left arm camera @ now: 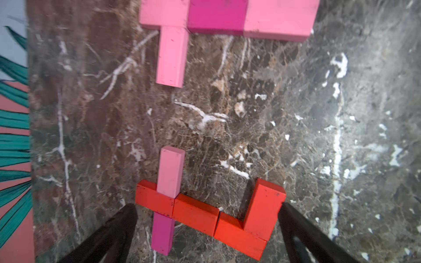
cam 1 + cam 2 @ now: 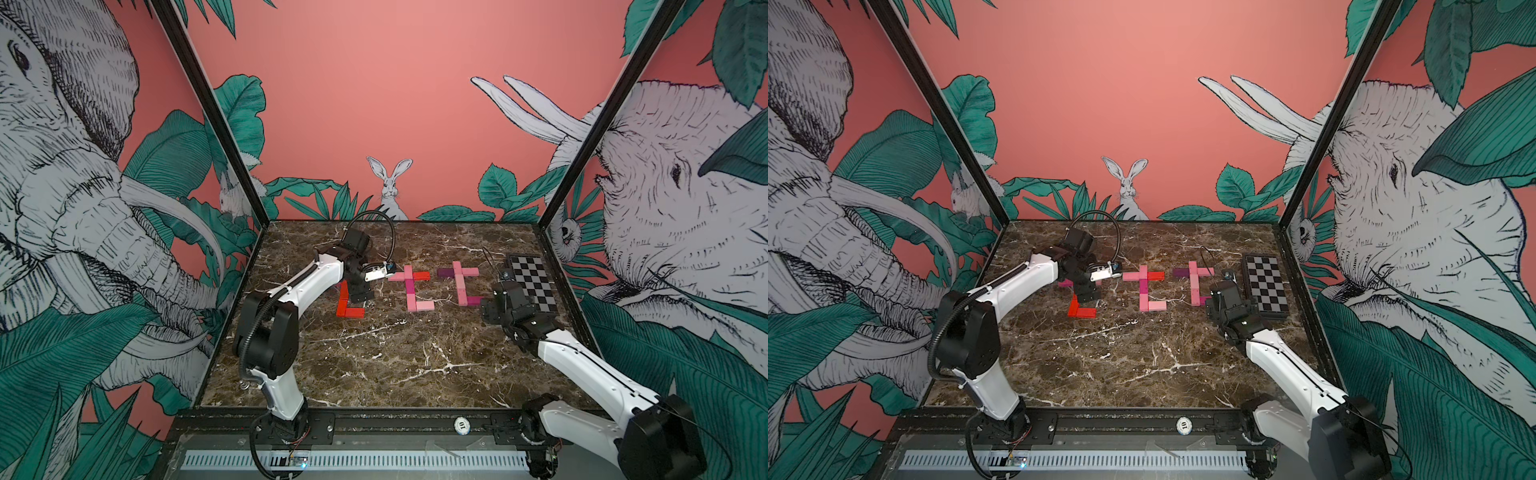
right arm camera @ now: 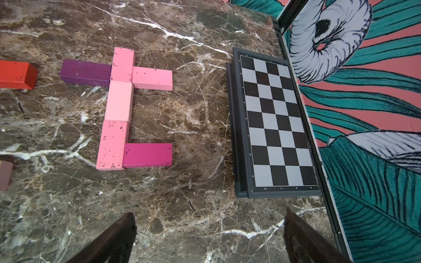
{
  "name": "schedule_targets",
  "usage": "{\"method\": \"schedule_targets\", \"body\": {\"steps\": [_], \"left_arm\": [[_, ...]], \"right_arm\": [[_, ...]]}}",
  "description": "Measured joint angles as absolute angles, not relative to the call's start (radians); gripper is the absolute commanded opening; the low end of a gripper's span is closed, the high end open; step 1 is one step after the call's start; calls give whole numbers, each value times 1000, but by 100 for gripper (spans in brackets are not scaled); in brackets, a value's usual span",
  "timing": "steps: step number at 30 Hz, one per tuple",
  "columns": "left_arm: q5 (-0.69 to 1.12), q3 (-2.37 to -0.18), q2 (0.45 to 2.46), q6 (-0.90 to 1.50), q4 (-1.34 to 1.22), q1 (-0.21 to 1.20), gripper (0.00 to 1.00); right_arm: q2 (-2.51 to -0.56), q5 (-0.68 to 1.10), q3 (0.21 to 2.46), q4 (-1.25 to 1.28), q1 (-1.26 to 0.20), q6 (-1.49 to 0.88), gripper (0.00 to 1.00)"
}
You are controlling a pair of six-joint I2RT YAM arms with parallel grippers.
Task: Assemble the letter t with building blocks
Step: Assemble the building block at the center of the board, then reset both arms
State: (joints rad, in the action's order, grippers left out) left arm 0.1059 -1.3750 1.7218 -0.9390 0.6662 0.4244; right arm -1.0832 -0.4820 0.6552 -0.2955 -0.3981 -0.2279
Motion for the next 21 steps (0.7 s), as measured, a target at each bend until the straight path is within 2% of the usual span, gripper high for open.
{"method": "schedule_targets", "body": {"steps": [13,21], "left_arm": [[22,-1098,1341,-606,382,377,99],[-187,-877,1089,-385,232,353,99]], "right_arm": [[-1084,-475,699,-268,-397,-157,98],[-1094,-453,702,-150,-392,-60,98]]}}
